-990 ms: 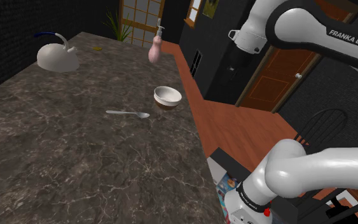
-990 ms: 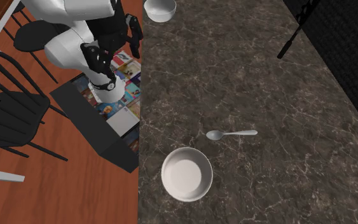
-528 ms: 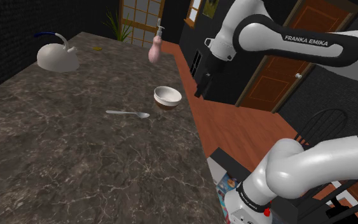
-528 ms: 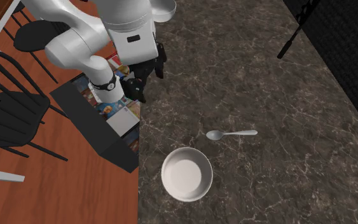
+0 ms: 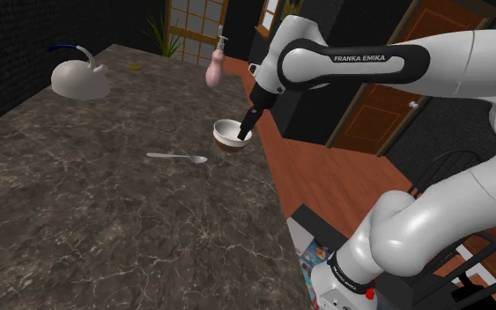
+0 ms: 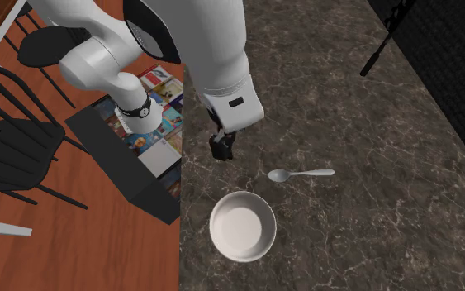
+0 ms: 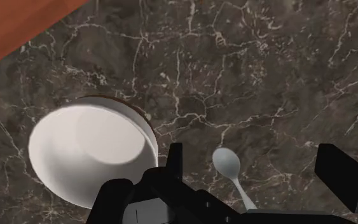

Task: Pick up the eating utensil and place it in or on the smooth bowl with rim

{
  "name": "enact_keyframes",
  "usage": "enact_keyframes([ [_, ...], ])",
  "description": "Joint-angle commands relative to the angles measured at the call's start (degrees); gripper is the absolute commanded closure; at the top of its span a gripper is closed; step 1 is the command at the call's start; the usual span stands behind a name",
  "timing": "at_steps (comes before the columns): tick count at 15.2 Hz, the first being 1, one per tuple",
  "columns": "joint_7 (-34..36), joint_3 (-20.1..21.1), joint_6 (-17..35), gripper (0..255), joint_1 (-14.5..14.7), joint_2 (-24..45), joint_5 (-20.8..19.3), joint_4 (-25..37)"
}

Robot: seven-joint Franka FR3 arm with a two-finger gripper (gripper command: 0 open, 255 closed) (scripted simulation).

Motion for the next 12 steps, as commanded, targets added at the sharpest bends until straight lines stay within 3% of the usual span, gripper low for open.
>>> enact_keyframes([
  [1, -1.7, -0.1, 2.9, 0, 0.8, 4.0, 1.3, 1.3],
  [12, -11.0, 1.6, 12.0, 0, 3.8, 26.0, 8.6, 15.4],
])
